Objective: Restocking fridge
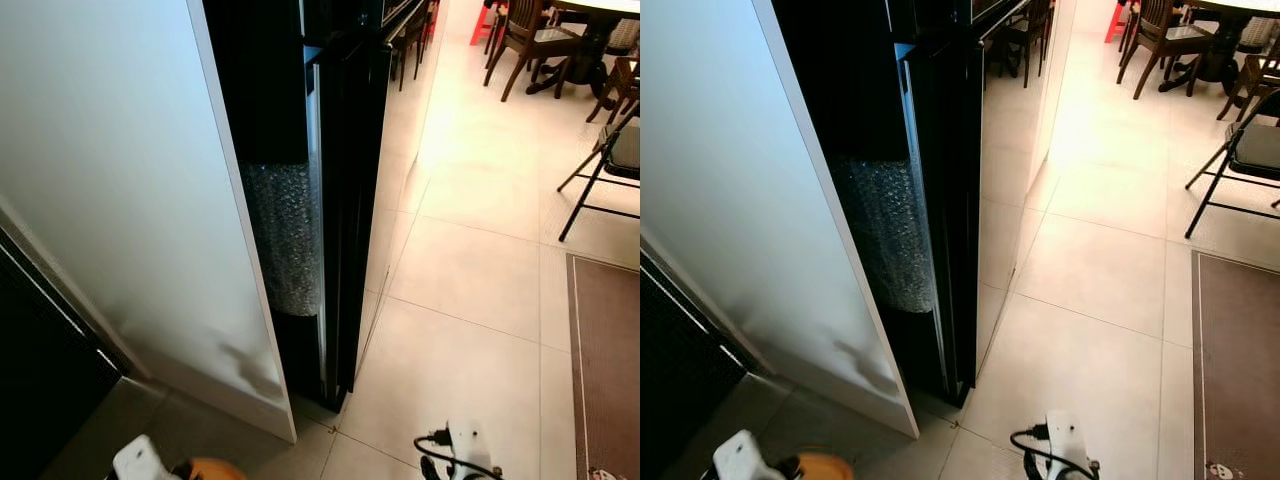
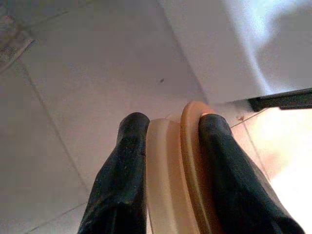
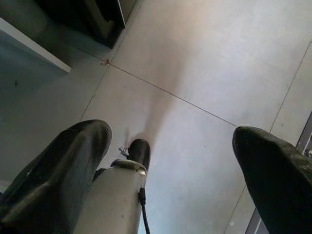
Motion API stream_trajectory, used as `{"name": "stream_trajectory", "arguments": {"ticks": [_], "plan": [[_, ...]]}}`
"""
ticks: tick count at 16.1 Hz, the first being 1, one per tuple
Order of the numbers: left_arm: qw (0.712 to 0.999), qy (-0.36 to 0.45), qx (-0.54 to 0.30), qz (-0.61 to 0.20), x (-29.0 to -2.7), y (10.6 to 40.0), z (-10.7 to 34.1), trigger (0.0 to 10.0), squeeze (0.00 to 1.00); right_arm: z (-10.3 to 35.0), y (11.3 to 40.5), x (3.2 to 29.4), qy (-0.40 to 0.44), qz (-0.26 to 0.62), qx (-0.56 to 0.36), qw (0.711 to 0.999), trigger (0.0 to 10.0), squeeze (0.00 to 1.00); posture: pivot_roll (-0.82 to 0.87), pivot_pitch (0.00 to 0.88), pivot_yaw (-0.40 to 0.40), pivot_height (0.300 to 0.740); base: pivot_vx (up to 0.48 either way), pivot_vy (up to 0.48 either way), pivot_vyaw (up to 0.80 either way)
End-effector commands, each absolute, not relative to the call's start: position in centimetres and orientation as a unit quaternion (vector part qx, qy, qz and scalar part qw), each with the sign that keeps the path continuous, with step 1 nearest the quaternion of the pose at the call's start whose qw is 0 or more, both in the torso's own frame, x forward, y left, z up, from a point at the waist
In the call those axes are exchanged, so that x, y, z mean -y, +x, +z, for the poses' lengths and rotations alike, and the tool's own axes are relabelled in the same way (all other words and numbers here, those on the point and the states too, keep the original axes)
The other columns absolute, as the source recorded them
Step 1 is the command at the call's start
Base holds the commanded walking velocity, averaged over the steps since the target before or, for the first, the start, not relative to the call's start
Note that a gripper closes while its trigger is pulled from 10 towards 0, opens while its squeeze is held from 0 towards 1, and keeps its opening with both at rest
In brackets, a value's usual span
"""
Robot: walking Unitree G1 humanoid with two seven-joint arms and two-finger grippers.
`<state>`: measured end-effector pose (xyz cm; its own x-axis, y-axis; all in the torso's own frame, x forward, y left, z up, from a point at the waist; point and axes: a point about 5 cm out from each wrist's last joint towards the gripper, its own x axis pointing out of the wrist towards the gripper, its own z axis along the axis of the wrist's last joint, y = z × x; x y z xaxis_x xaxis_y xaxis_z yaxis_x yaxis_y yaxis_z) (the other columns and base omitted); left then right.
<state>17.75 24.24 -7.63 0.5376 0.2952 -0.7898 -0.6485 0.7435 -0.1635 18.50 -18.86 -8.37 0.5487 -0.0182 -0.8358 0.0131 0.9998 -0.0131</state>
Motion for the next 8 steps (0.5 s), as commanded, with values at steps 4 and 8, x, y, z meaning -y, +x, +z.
{"name": "stream_trajectory", "arguments": {"ticks": [4,8], "plan": [[0.846,-0.210,-0.415,0.262,-24.13,16.28,-8.32,10.0,0.00,-8.81,17.42,19.00,0.012,-0.028,-0.475,0.880,10.0,0.00,-0.11,0.000,0.046,0.740,0.000,0.000,0.00],[0.846,-0.202,-0.423,0.256,-23.92,16.13,-8.45,10.0,0.00,-8.82,17.41,18.94,0.008,-0.018,-0.478,0.878,10.0,0.00,-0.10,0.000,0.040,0.740,0.000,0.000,0.00]]}}
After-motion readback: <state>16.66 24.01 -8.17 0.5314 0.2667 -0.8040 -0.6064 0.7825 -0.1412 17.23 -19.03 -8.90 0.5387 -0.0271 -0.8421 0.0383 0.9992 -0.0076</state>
